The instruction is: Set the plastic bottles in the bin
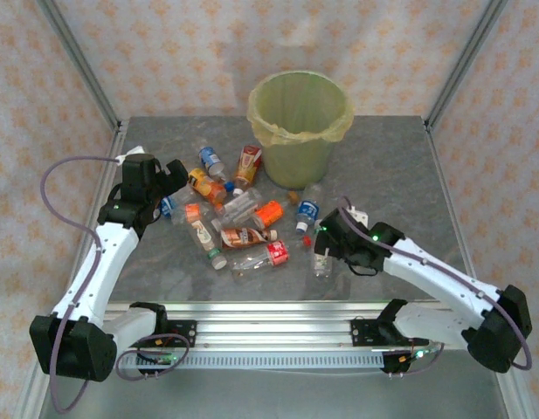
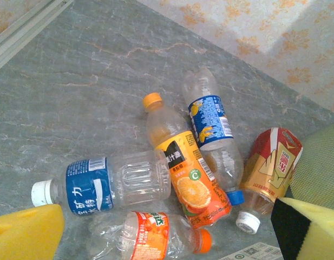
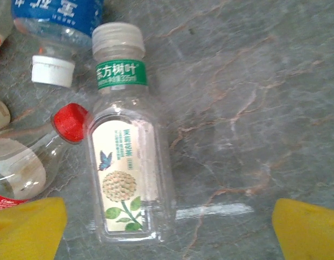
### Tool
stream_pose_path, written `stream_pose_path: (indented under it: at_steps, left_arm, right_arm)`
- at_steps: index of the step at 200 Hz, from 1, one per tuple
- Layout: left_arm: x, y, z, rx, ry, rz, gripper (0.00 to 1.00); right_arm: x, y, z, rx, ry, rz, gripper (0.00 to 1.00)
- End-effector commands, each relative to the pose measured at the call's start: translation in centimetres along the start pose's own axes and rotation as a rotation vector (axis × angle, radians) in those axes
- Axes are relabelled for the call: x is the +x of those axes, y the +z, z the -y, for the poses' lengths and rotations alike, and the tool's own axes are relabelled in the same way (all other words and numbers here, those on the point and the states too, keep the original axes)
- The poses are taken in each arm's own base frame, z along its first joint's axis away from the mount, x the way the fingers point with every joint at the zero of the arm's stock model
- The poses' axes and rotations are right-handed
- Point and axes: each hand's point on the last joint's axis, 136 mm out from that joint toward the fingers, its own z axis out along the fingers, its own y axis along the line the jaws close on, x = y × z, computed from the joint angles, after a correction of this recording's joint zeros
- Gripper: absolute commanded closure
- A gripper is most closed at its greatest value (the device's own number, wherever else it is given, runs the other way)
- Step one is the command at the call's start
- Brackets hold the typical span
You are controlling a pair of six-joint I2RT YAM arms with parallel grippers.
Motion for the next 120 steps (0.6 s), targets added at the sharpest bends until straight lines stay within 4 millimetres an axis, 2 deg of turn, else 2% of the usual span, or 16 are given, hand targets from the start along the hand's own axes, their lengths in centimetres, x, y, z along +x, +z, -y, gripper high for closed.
stream_pose_path:
  at_steps: [1, 64, 120]
  left_arm:
    - [-0.7, 0.2, 0.1, 0.0, -0.022, 0.029, 0.0]
    - [-0.7, 0.3, 0.0, -0.009, -0.015, 0.026, 0.0]
    - [-0.7, 0.3, -0.2, -0.022, -0.005, 0.024, 0.0]
  right_arm:
    - [-0.5, 0.4, -2.4, -0.064, -0.04, -0.005, 0.03]
    - [0.2, 4.3, -3.0, 0.023, -0.094, -0.083, 0.04]
    - [0.6, 6.6, -2.2, 0.068, -0.085, -0.148, 0.2]
